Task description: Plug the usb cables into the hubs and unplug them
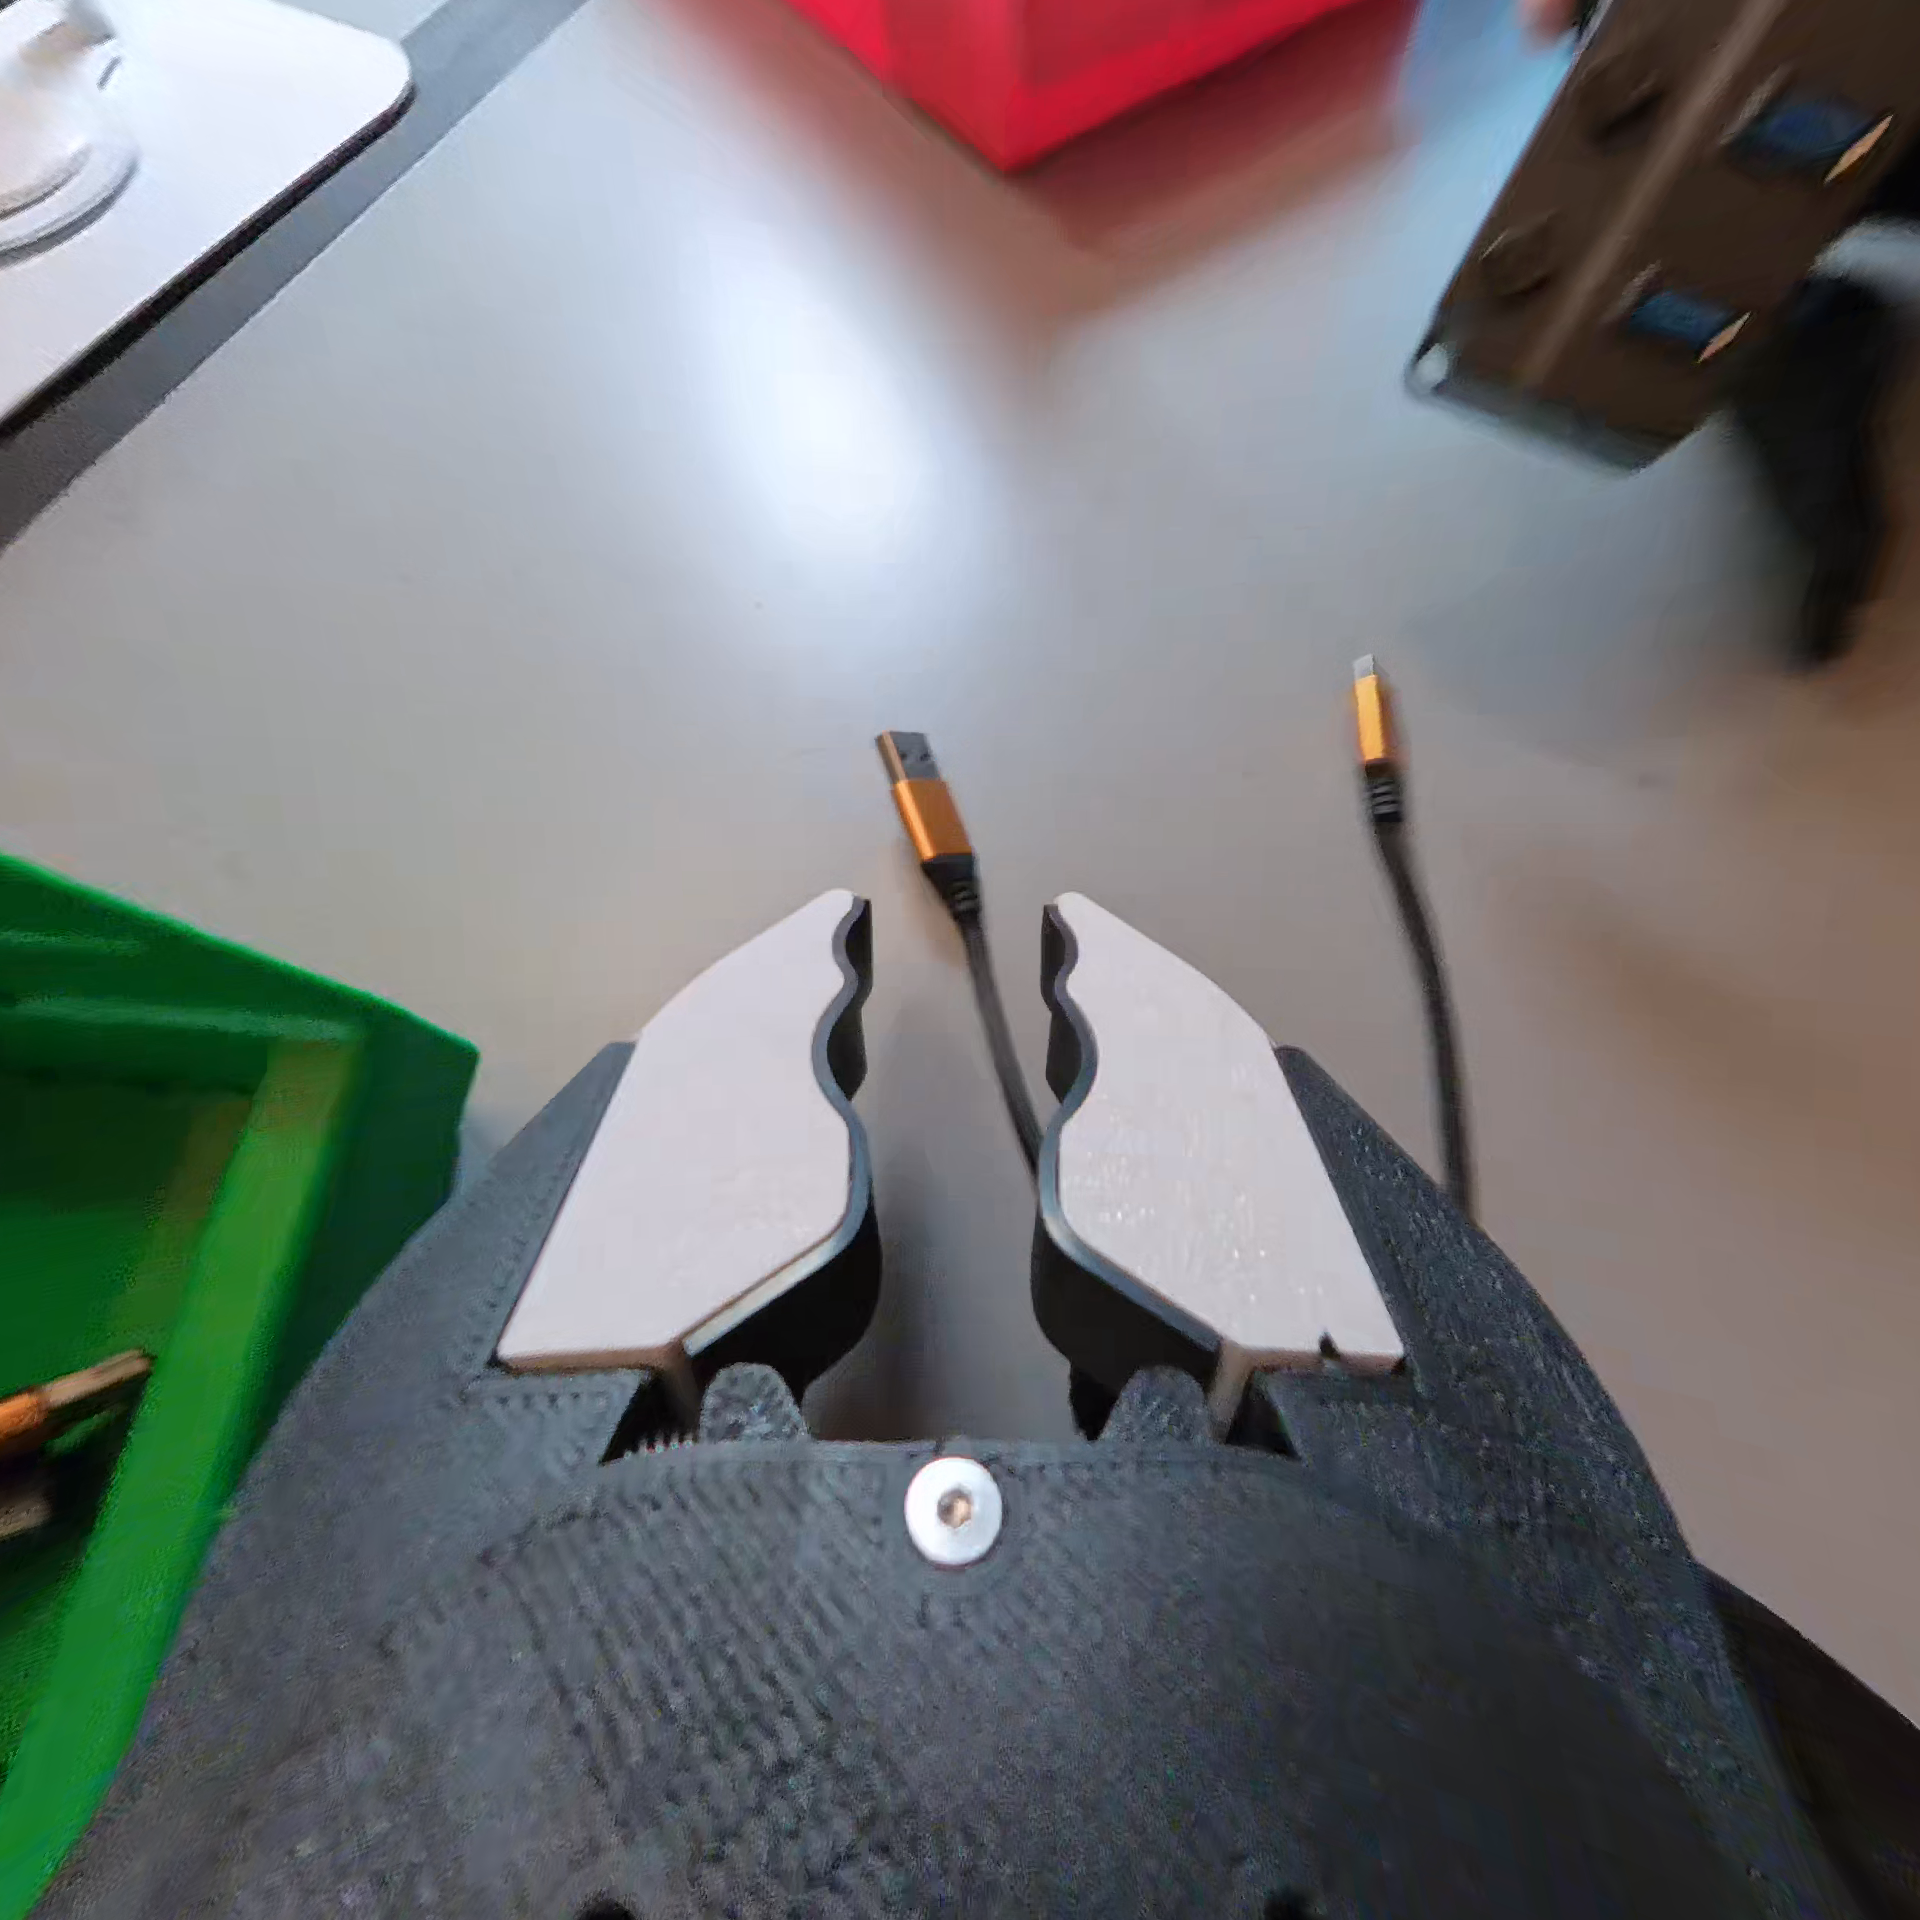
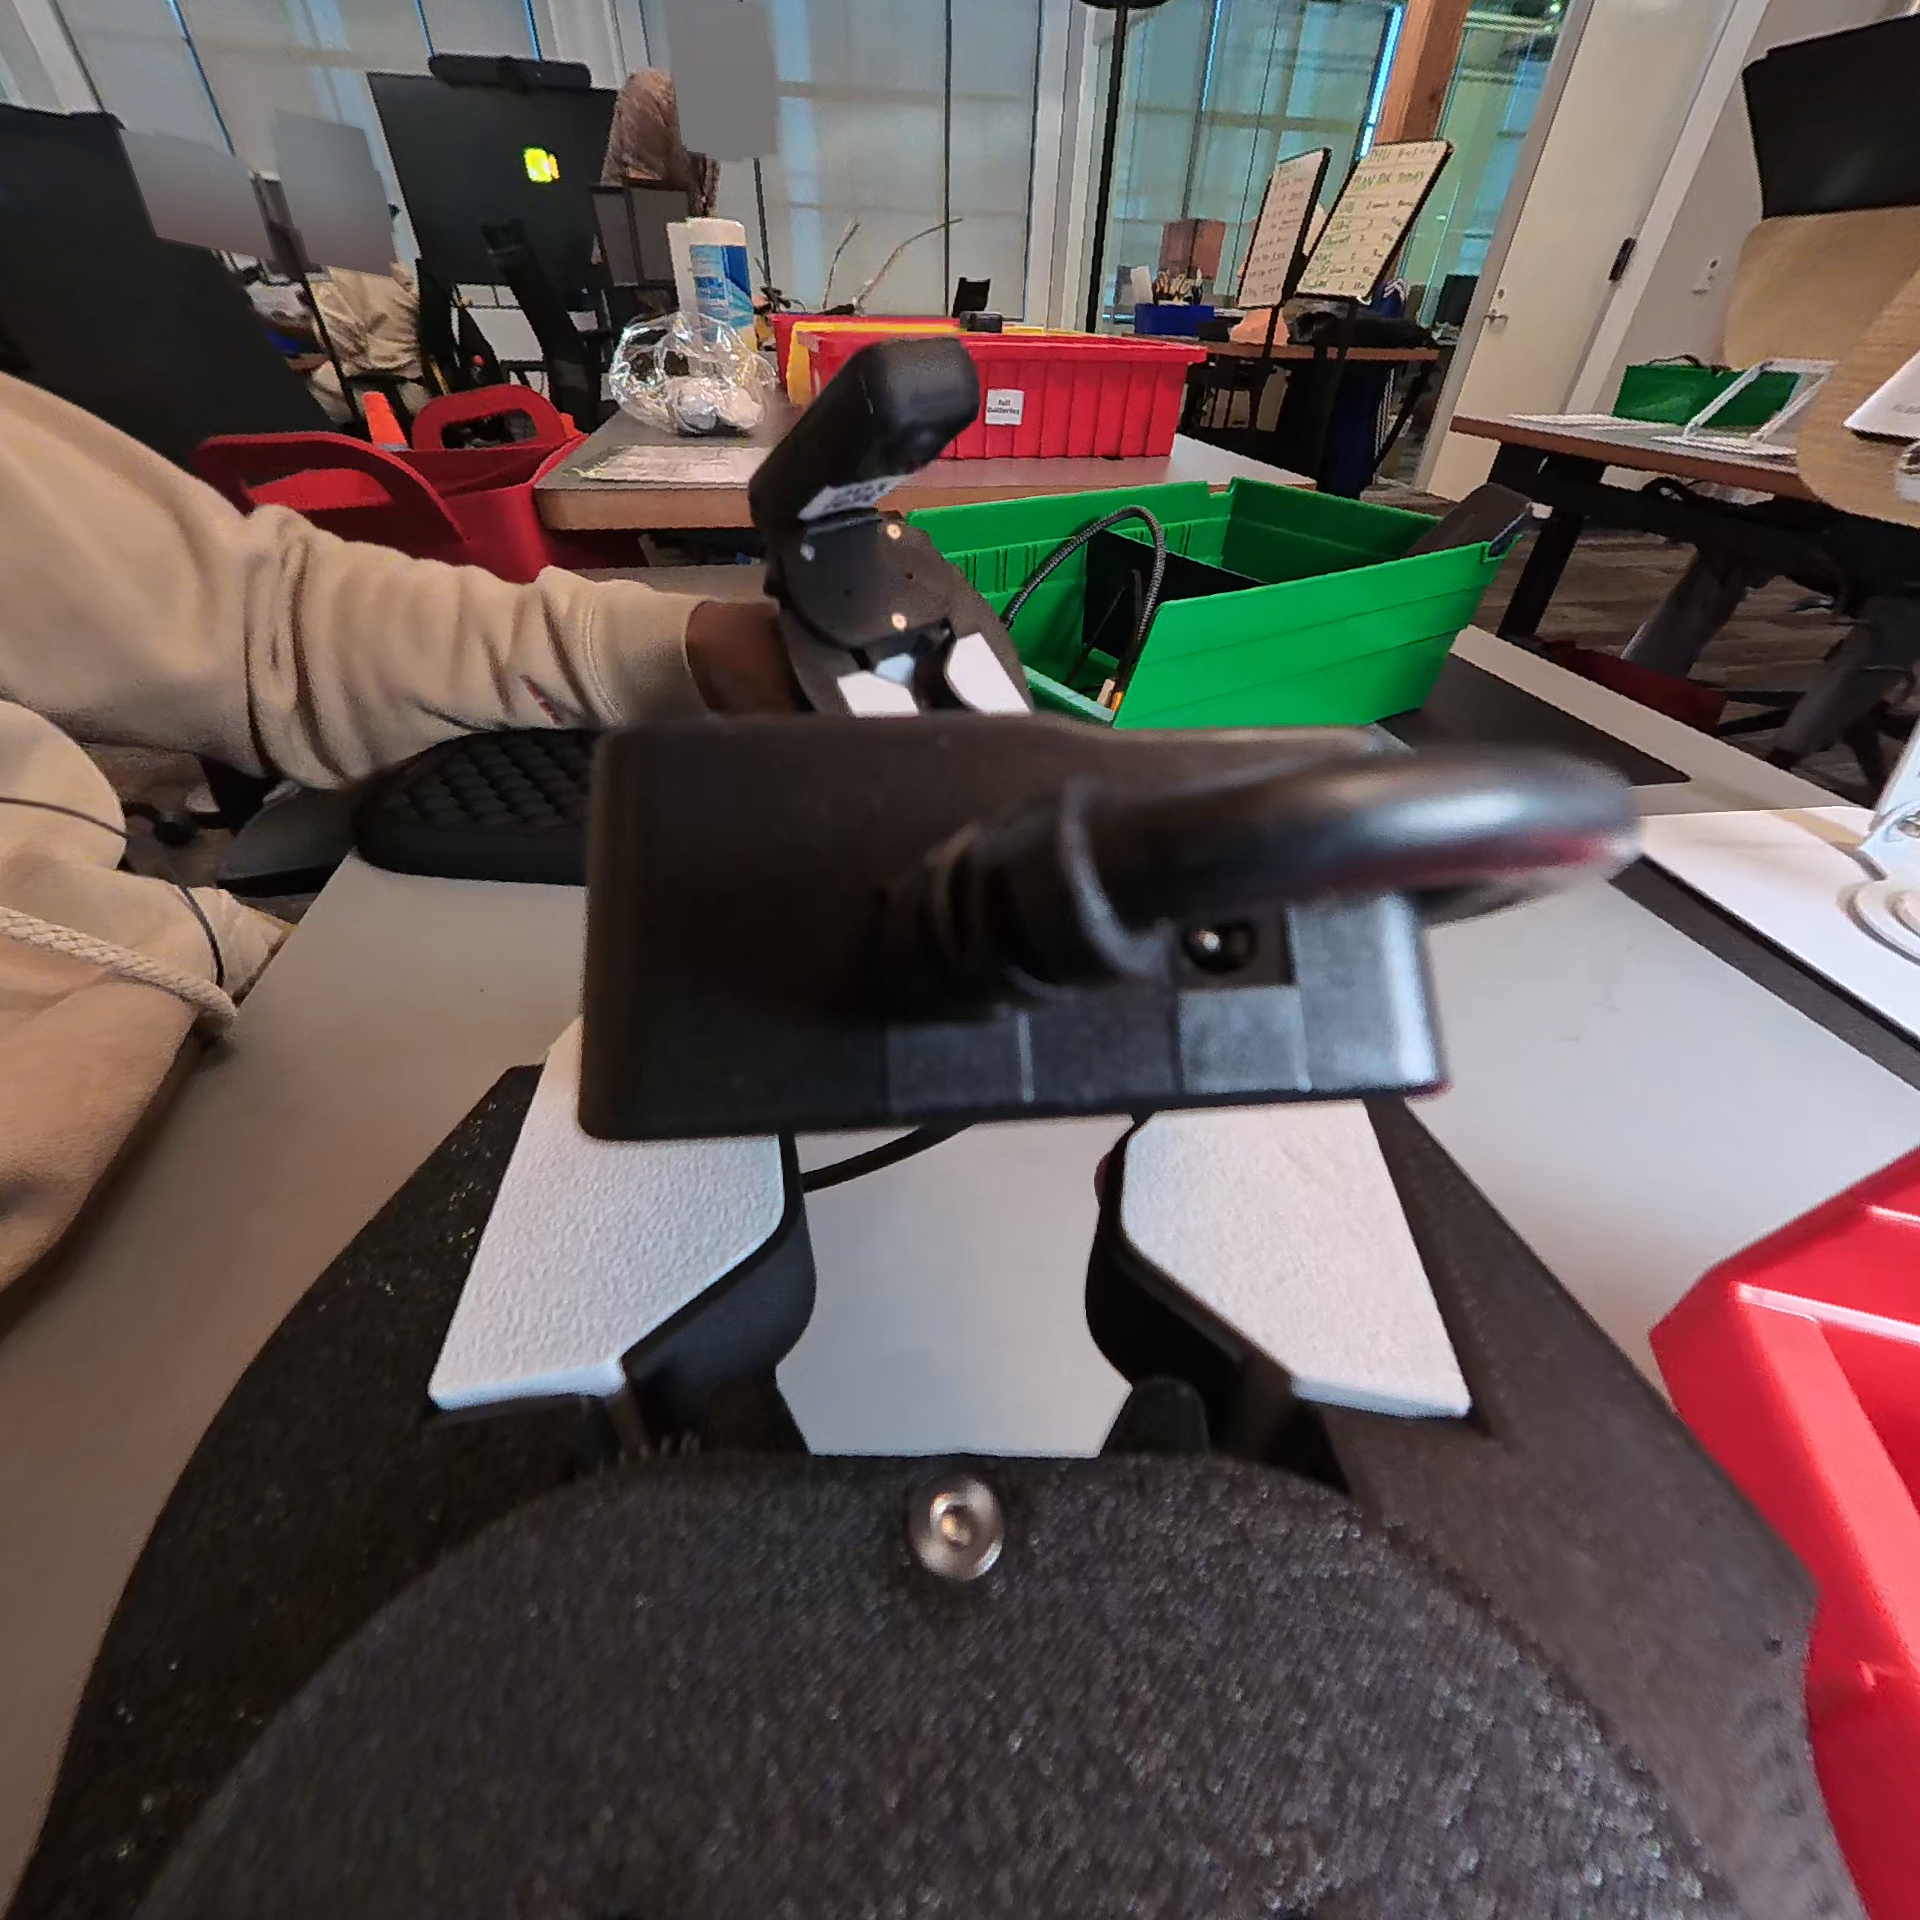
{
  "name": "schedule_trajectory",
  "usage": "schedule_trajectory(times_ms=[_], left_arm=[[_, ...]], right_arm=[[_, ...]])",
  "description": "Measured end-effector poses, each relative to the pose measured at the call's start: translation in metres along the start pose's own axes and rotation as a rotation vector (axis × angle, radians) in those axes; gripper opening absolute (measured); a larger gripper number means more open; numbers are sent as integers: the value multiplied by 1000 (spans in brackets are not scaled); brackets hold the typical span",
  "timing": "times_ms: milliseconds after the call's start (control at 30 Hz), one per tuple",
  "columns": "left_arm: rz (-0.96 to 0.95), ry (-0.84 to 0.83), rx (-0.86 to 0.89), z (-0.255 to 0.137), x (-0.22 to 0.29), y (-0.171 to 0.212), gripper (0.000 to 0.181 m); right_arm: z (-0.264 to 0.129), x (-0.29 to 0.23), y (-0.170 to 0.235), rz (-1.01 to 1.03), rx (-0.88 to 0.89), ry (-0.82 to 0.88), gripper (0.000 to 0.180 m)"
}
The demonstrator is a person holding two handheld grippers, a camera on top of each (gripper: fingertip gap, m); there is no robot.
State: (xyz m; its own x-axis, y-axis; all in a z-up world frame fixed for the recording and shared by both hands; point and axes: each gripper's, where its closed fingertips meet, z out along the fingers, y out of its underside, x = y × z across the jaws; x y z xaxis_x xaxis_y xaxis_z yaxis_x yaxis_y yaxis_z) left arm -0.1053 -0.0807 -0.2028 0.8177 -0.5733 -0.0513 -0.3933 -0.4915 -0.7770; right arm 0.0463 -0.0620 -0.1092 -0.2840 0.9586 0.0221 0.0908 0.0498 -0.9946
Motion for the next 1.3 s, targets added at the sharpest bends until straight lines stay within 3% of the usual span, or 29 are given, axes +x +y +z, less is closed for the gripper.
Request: schedule_trajectory(times_ms=[200, 567, 667, 767, 867, 1067, 1300], left_arm=[[-4, -10, -104, 24, 0, 5, 24], [-2, 21, -139, 23, 2, 7, 12], [-77, 191, -48, 11, 23, -9, 11], [-202, 472, 87, -15, 55, -43, 10], [-207, 658, 125, -34, 85, -65, 10], [-165, 876, -30, -31, 132, -79, 9], [-173, 944, -239, -12, 141, -73, 8]], right_arm=[[-2, 2, -3, 5, 14, 8, 61], [-1, 0, -1, -6, 2, 6, 61], [0, -3, 0, -34, -5, 1, 61], [1, -7, 1, -103, -34, -3, 61], [5, -10, 6, -207, -109, -2, 61], [16, -20, 18, -402, -296, -44, 61], [22, -23, 31, -501, -447, -95, 61]])
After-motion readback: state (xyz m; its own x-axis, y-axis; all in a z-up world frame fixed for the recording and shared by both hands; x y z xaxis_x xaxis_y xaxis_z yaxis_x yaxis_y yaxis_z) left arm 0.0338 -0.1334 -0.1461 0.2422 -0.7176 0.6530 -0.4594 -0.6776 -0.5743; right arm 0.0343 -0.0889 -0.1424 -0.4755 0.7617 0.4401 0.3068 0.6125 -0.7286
